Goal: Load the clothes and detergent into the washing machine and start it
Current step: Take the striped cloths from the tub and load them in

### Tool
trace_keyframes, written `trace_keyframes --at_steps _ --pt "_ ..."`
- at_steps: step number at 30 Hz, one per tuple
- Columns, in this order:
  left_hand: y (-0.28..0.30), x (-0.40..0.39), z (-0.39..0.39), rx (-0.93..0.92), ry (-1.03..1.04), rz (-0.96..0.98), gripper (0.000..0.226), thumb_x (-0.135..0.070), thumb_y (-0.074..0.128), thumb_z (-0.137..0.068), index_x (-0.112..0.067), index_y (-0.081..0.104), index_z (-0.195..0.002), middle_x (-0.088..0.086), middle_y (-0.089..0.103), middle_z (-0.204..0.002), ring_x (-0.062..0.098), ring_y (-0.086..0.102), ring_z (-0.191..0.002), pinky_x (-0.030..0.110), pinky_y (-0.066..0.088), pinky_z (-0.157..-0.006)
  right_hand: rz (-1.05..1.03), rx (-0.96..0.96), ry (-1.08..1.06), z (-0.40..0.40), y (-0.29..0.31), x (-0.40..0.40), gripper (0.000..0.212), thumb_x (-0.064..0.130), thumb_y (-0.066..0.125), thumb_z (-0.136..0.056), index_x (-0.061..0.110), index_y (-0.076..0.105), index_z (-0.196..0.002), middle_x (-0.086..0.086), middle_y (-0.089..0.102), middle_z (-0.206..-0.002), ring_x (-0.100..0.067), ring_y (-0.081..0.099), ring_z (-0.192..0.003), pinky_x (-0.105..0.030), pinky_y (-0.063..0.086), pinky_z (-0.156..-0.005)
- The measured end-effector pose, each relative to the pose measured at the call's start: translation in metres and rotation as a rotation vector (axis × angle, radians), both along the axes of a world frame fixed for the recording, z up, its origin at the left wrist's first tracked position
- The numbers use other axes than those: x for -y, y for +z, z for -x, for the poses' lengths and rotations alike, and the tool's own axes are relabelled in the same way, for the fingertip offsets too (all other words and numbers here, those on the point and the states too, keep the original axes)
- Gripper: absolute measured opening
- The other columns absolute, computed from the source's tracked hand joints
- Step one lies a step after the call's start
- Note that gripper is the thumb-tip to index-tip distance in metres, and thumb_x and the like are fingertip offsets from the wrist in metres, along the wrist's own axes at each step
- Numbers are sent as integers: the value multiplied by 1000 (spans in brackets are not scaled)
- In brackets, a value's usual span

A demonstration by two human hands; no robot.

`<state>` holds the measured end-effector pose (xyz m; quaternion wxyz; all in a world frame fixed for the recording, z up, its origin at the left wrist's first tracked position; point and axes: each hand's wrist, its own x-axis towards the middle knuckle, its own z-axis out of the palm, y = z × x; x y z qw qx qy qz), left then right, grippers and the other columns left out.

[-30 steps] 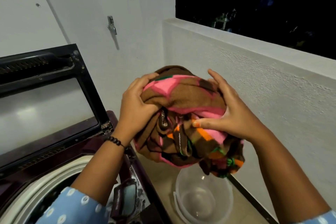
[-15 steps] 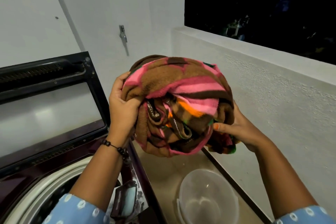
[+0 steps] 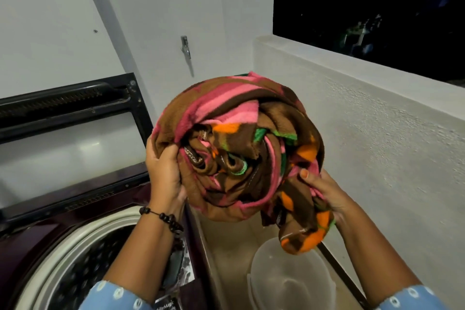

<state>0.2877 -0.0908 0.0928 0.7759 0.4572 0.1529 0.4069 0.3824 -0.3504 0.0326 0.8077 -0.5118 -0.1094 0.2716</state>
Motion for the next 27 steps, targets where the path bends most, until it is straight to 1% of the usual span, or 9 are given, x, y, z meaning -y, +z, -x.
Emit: trace_keyframes --at_steps 1,5,9,11,13,18,22,25,27 --pt "-2 3 2 -2 17 13 39 9 51 -87 -17 58 -116 4 65 -93 16 63 -78 27 56 -68 45 23 32 1 2 -1 86 35 94 -46 19 59 -123 -13 72 -109 -30 71 -96 -32 58 -68" --pt "-5 15 19 -9 83 55 40 7 53 -88 -14 54 -123 1 64 -89 12 61 -74 23 55 -64 320 189 -55 -2 11 -2 46 15 79 -74 20 63 -117 -1 76 -94 -19 73 -87 -23 56 -63" --pt "-1 9 40 -49 152 51 33 6 53 -88 -14 56 -114 0 63 -85 10 62 -67 21 55 -58 427 451 -98 -16 17 6 60 5 80 -71 29 55 -120 5 70 -106 -10 68 -94 -21 53 -74" --pt "4 2 51 -52 185 16 32 8 52 -88 -17 58 -107 0 63 -85 10 62 -66 21 55 -59 592 644 -66 -22 22 11 63 2 77 -74 28 48 -124 9 62 -109 -4 60 -97 -18 46 -76" --pt "9 -4 61 -71 193 -50 37 11 50 -87 -17 59 -110 1 64 -88 9 63 -68 20 55 -60 789 781 -79 -31 25 15 61 5 77 -73 24 46 -122 5 58 -107 -9 57 -95 -17 44 -73" --pt "22 -34 66 -254 206 -520 51 16 53 -80 -26 62 -107 -5 68 -100 8 64 -90 25 55 -81 1238 955 -266 -54 18 11 50 20 79 -72 22 51 -113 -6 55 -103 -28 57 -98 -47 54 -79" --pt "35 -51 59 -328 215 -666 52 0 55 -65 -22 62 -112 1 67 -106 10 63 -96 30 52 -90 1005 736 148 -57 14 12 57 18 87 -65 18 61 -115 -1 66 -105 -20 64 -95 -41 55 -85" --pt "41 -49 55 -343 202 -720 53 -3 52 -62 -29 58 -108 -6 65 -102 0 61 -90 17 50 -83 923 771 -2 -57 13 13 50 7 83 -66 13 66 -112 -3 69 -99 -22 64 -93 -35 52 -80" --pt "45 -49 53 -365 191 -753 53 -4 54 -63 -27 57 -111 -8 65 -103 -4 61 -88 13 50 -81 913 757 56 -62 16 14 47 8 84 -66 15 66 -109 -4 70 -99 -22 66 -92 -38 54 -82"
